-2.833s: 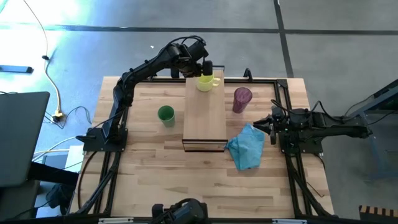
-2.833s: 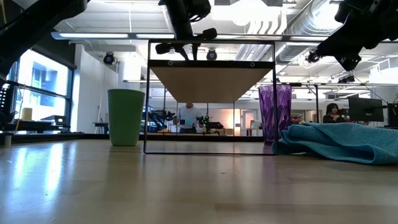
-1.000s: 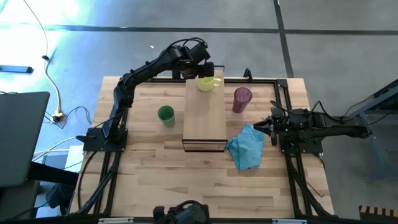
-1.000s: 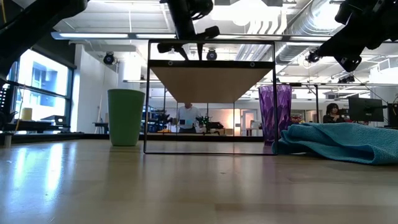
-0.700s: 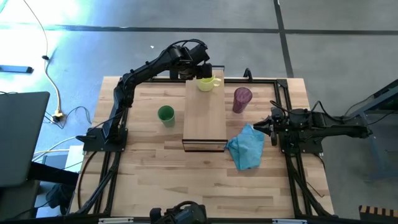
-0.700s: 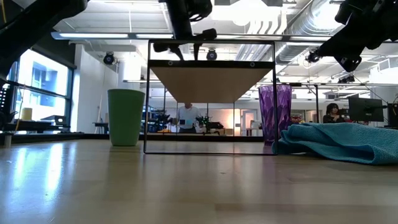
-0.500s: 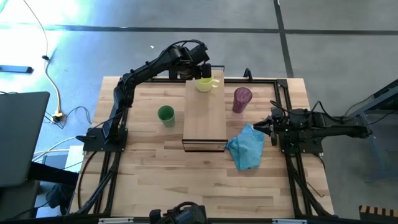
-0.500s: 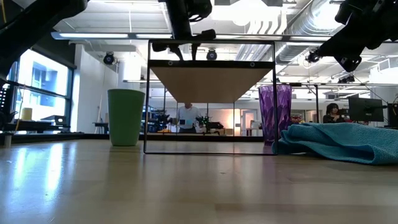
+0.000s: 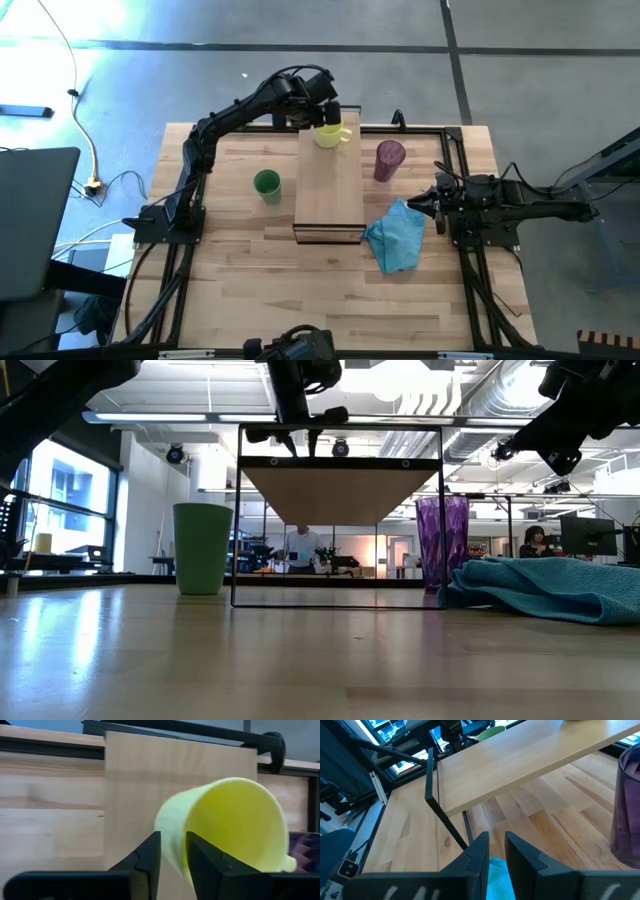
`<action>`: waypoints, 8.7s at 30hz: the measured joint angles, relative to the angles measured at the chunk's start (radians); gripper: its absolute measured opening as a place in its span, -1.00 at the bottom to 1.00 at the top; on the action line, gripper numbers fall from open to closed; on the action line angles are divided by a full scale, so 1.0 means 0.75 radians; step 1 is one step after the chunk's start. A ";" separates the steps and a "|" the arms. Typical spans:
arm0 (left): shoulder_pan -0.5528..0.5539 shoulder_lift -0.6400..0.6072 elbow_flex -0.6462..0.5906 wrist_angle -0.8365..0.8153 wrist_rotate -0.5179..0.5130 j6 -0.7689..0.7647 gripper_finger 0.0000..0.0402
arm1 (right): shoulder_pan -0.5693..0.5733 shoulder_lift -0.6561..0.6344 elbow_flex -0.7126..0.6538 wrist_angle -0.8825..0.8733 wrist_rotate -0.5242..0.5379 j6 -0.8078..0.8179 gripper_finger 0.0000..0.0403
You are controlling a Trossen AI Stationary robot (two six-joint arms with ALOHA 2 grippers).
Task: Stack small to large cups/mugs on shelf
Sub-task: Put the yellow mug on the shelf, then put the green cup on the shelf
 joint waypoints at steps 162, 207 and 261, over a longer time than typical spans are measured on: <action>-0.547 -0.956 -1.184 0.135 0.173 1.247 -0.42 | 0.001 0.123 0.079 1.183 -0.167 -0.440 -0.32; -0.545 -1.237 -1.869 0.691 -0.083 1.563 -0.45 | 0.004 0.895 1.460 -0.593 -0.003 -0.286 -0.32; -0.423 -1.084 -1.834 0.592 -0.010 1.625 -0.98 | 0.004 0.979 1.459 -0.596 -0.075 -0.254 -0.32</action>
